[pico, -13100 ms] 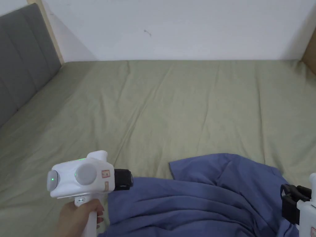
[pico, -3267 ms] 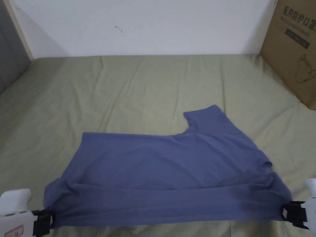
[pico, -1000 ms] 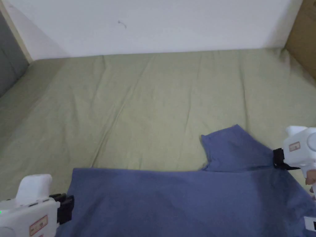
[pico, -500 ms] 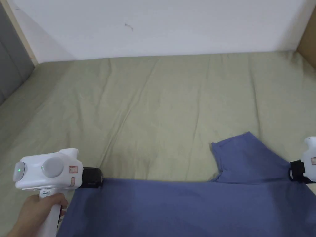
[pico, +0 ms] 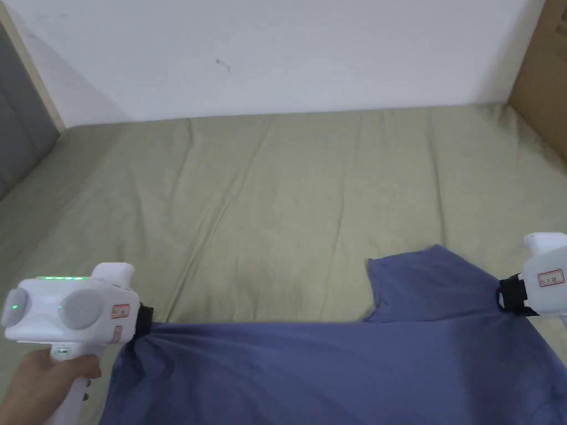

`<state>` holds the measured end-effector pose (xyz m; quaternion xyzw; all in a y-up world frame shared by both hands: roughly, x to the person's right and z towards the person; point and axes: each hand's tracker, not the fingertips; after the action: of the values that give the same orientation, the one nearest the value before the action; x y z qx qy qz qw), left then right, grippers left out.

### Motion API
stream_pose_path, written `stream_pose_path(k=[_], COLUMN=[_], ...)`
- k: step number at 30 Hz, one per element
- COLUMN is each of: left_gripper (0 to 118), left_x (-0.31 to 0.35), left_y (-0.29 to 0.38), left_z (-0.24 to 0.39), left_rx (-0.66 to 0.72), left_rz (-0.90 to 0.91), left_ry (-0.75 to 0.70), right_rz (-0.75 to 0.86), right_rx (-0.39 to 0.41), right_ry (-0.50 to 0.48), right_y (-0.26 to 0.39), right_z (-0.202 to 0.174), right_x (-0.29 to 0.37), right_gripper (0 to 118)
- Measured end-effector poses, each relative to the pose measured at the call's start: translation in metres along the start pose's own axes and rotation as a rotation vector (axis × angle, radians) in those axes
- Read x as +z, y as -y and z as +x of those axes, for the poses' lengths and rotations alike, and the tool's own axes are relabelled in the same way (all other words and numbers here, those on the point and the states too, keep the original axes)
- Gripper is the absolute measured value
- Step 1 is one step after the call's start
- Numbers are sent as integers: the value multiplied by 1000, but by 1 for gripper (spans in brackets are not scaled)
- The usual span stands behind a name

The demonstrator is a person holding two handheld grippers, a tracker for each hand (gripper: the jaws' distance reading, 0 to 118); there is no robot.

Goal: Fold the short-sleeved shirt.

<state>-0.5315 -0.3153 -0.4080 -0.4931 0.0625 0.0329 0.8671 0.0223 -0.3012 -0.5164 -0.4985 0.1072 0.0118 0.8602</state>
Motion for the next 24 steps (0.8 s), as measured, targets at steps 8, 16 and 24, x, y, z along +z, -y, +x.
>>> stream_pose_path(k=[8, 16, 24], left_gripper=[0, 0, 91], left_x=[129, 160, 121], left_y=[57, 185, 238], left_z=[-3, -6, -8], left_rx=[23, 35, 66], left_rz=[186, 111, -10], left_ry=[44, 44, -13], right_rz=[98, 24, -21], right_rx=[28, 2, -88], right_ry=[-10, -18, 67], right_y=[61, 201, 276], right_z=[6, 13, 12], right_x=[109, 156, 119], right_gripper=[1, 1, 65])
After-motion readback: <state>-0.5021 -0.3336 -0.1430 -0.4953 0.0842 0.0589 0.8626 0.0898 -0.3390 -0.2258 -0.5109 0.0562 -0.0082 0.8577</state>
